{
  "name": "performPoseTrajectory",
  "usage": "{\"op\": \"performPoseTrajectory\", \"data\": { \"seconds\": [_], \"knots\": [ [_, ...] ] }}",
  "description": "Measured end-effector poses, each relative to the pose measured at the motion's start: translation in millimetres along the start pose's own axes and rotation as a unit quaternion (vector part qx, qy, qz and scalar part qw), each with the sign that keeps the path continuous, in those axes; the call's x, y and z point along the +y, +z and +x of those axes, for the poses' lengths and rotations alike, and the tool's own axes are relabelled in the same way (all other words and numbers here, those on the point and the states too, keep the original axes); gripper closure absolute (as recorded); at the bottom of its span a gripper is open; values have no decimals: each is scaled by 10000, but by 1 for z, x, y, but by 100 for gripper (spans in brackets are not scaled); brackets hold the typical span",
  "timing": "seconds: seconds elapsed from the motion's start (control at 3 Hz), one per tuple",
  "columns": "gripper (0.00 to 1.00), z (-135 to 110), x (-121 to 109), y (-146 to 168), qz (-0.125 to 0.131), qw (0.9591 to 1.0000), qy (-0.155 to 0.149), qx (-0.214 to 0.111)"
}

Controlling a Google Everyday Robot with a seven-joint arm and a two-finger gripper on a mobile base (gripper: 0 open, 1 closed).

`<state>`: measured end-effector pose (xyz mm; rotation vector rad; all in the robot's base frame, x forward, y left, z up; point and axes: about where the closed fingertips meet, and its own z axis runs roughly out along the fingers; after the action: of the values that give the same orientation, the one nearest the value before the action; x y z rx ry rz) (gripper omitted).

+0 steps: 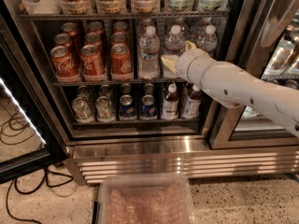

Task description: Pick water bottle from middle shelf of fridge

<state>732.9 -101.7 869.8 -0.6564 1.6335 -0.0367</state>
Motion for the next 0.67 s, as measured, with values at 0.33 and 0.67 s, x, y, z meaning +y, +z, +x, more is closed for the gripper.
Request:
{"op": "performPoseTrajectory", "data": {
  "seconds": [0.33,0.67],
  "knots": [
    [89,0,0,0,0,10000,0,0],
    [100,0,0,0,0,10000,0,0]
  ]
}}
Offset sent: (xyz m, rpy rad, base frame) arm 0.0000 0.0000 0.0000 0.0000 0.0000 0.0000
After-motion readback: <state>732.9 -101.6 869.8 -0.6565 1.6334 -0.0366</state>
